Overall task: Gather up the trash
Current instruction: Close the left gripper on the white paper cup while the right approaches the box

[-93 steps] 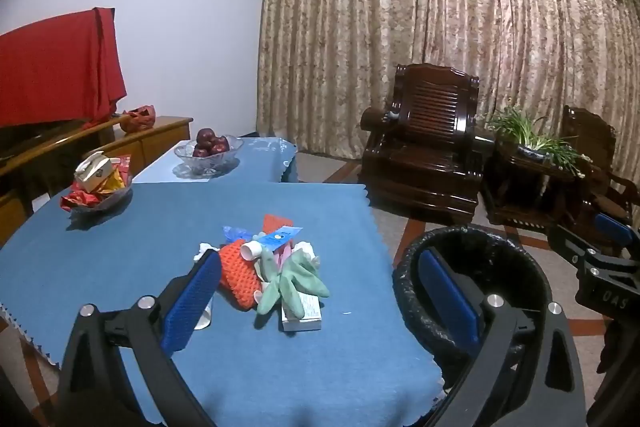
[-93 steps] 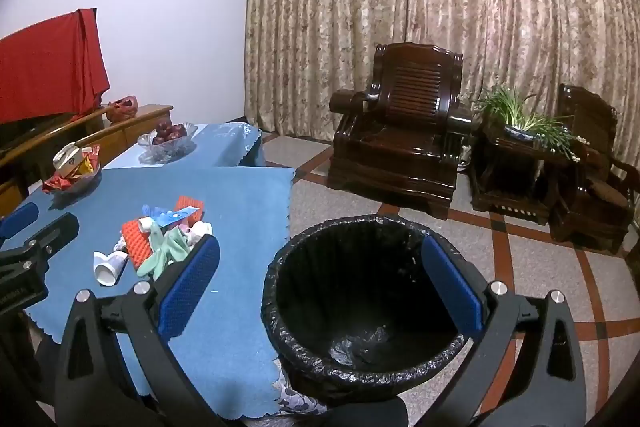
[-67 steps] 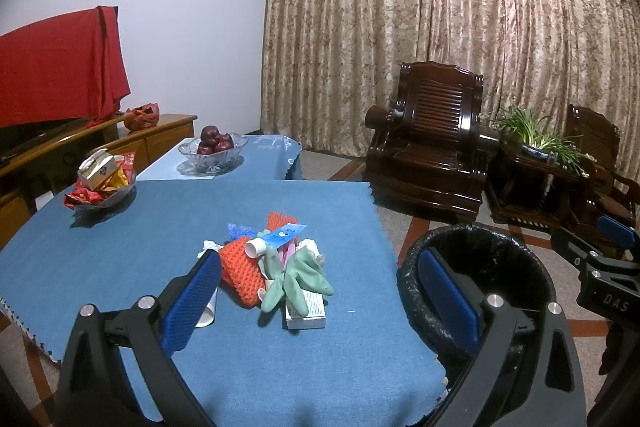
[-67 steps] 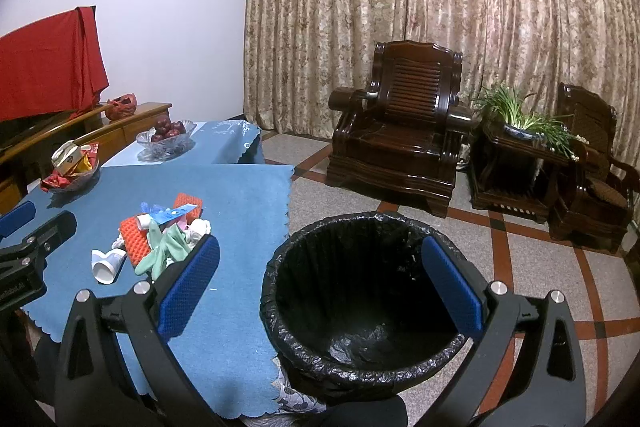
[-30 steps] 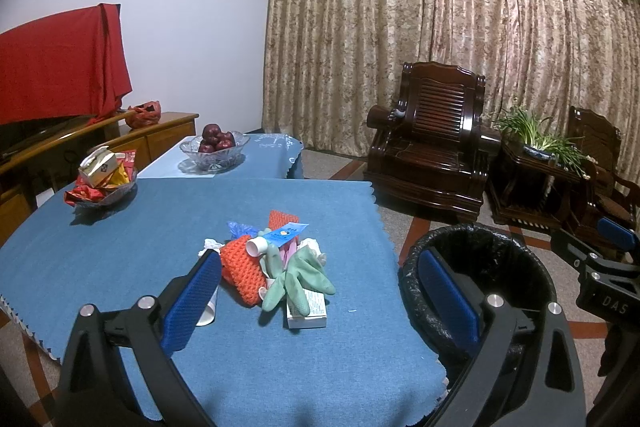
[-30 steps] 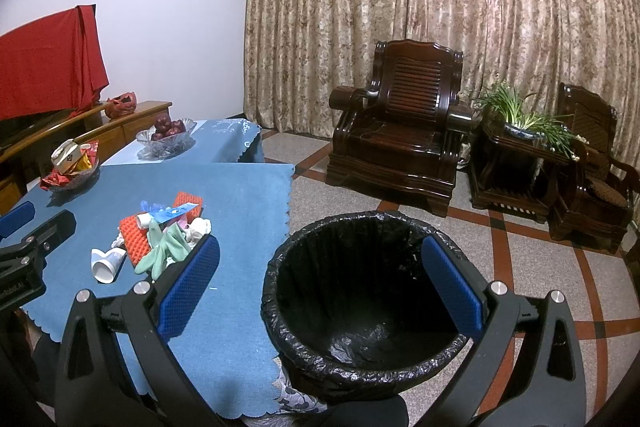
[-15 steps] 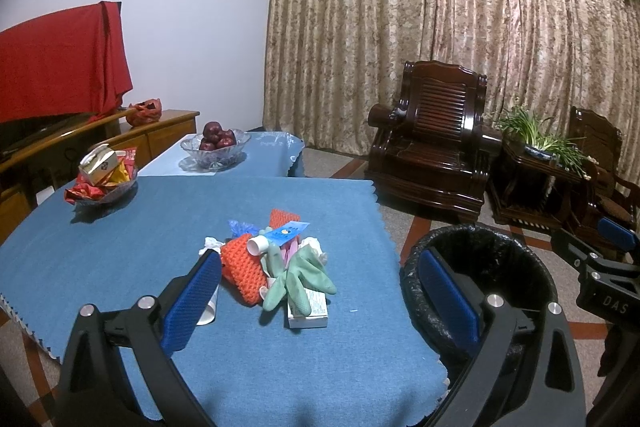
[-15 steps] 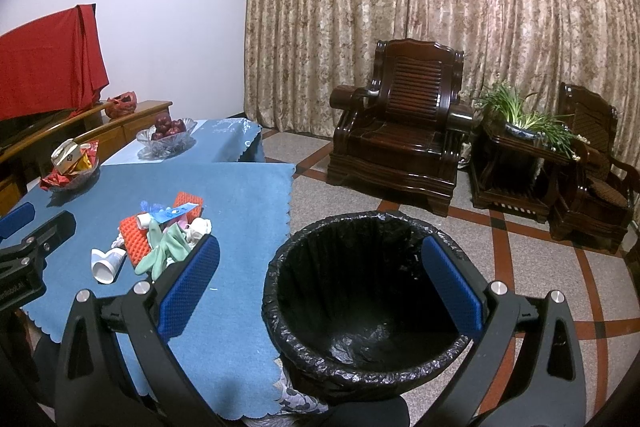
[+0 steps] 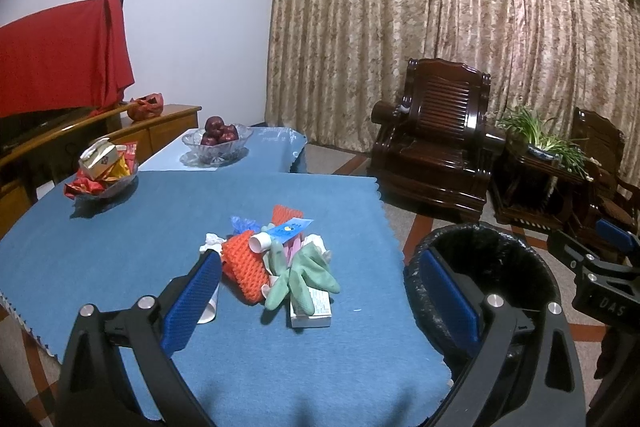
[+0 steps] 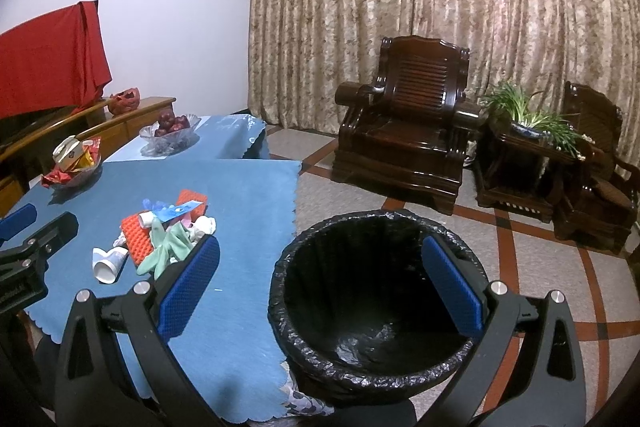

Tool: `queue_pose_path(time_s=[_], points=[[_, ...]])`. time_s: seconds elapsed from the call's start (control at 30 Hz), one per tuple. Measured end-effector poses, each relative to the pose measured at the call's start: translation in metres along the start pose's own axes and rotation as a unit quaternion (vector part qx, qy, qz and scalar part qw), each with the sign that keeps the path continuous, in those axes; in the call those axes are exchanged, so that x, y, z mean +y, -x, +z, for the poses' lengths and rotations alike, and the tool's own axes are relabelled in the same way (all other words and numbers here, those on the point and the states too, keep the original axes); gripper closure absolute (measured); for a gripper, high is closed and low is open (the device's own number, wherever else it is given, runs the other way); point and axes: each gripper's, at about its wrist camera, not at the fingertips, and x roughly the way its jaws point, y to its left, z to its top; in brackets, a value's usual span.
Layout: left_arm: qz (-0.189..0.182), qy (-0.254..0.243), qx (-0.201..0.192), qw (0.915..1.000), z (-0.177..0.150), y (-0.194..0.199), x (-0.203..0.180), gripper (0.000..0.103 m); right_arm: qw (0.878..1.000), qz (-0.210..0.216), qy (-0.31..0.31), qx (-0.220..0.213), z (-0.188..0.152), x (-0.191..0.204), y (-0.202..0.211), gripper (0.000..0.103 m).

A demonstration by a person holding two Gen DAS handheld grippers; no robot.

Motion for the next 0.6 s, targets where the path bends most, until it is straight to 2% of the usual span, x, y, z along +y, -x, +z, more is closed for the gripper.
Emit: queue_pose_path(time_s=[0.23, 0.47, 0.6], points=[[0.022, 0.009, 0.000, 0.9997, -0.003, -0.011, 0.016, 0.006, 1.000, 0.020, 0.006, 0.005, -0.003, 0.014, -0.018, 0.005], [0.090, 0.006, 0.002, 0.9959, -0.015, -0.033, 0.060, 0.006, 0.998, 0.063, 0.020, 0.023, -0.012, 0.049, -0.057, 0.005], [0.124, 0.004, 0.026, 0.9920, -0.030, -0.049, 0.086, 0.006, 0.995, 0.090, 0.029, 0.039, -0.021, 0.073, -0.083, 0.005]])
